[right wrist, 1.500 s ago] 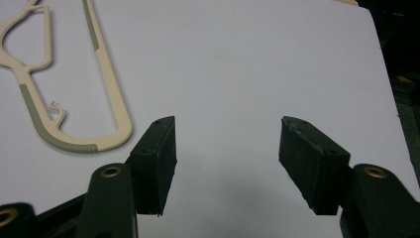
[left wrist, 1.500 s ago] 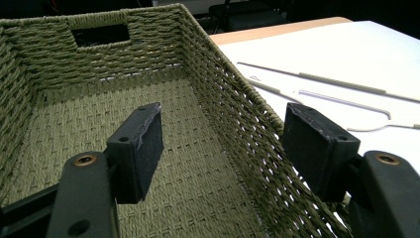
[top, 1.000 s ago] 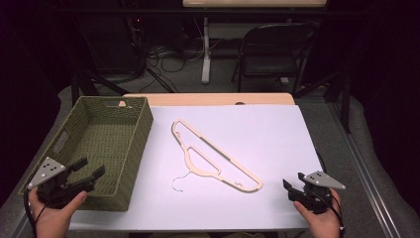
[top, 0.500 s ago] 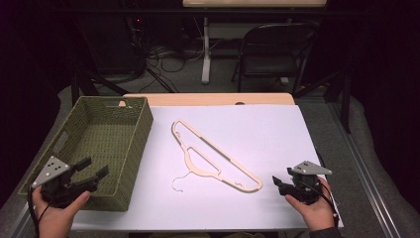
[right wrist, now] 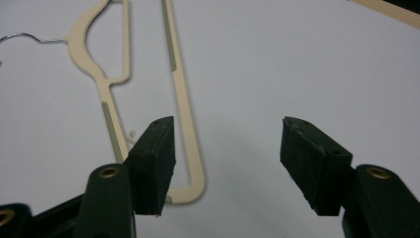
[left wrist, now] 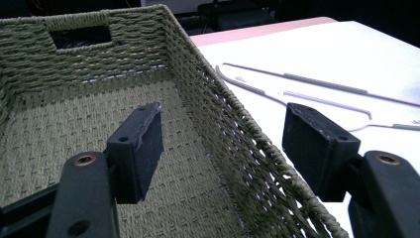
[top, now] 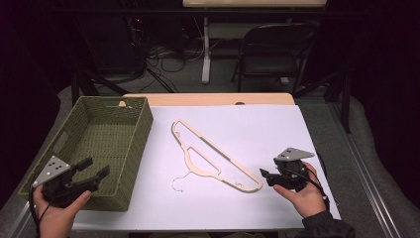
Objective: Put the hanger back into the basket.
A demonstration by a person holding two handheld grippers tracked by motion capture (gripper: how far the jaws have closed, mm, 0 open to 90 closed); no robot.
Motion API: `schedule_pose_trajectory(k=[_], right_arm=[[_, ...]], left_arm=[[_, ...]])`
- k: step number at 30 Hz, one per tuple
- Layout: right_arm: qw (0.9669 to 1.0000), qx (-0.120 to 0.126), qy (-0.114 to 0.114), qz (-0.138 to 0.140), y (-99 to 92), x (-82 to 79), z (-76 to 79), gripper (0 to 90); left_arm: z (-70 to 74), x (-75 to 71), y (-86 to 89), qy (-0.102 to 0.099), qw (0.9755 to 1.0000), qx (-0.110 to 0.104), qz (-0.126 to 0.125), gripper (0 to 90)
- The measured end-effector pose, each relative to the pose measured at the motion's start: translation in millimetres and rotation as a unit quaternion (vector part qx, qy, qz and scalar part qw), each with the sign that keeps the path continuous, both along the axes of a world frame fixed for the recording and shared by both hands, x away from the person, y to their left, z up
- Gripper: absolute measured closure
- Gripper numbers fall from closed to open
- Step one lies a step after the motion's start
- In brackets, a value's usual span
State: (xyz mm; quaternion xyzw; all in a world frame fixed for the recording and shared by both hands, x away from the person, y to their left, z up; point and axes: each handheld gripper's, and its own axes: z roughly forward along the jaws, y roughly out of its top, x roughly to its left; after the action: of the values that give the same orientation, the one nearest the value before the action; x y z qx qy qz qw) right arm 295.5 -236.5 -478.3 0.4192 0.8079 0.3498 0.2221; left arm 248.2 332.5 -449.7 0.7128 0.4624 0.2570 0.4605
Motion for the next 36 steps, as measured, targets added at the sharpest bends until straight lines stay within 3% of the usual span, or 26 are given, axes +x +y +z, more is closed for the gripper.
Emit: schedule_pose_trajectory(k=[3, 5, 9, 14, 23, 36], right_arm=[[1.0, -0.006, 0.004, 0.006, 5.4, 3.2, 3.2, 37.8], [0.9998, -0.007, 0.003, 0.016, 15.4, 7.3, 7.7, 36.3], [0.9994, -0.011, 0.002, 0.032, 29.7, 13.9, 8.9, 31.5], [0.9987, -0.02, 0.007, 0.045, 44.6, 20.7, 5.9, 30.5], [0.995, -0.042, 0.018, 0.089, 77.4, 33.9, 5.7, 34.4], [0.989, -0.062, 0.04, 0.128, 101.0, 46.3, 4.1, 40.0]], left_arm=[[0.3, -0.3, -1.5, 0.001, 1.0, 0.006, 0.002, 32.4], [-0.7, 0.5, -5.3, 0.014, 0.9999, -0.004, -0.006, 32.0], [-0.6, 1.0, -11.5, 0.019, 0.9997, 0.003, -0.013, 26.9], [-0.2, 0.8, -18.8, 0.017, 0.9995, 0.011, -0.025, 26.6], [-0.7, 1.2, -24.0, 0.016, 0.9993, 0.017, -0.031, 26.9], [-0.3, 1.3, -26.6, 0.015, 0.9991, 0.021, -0.033, 27.4]])
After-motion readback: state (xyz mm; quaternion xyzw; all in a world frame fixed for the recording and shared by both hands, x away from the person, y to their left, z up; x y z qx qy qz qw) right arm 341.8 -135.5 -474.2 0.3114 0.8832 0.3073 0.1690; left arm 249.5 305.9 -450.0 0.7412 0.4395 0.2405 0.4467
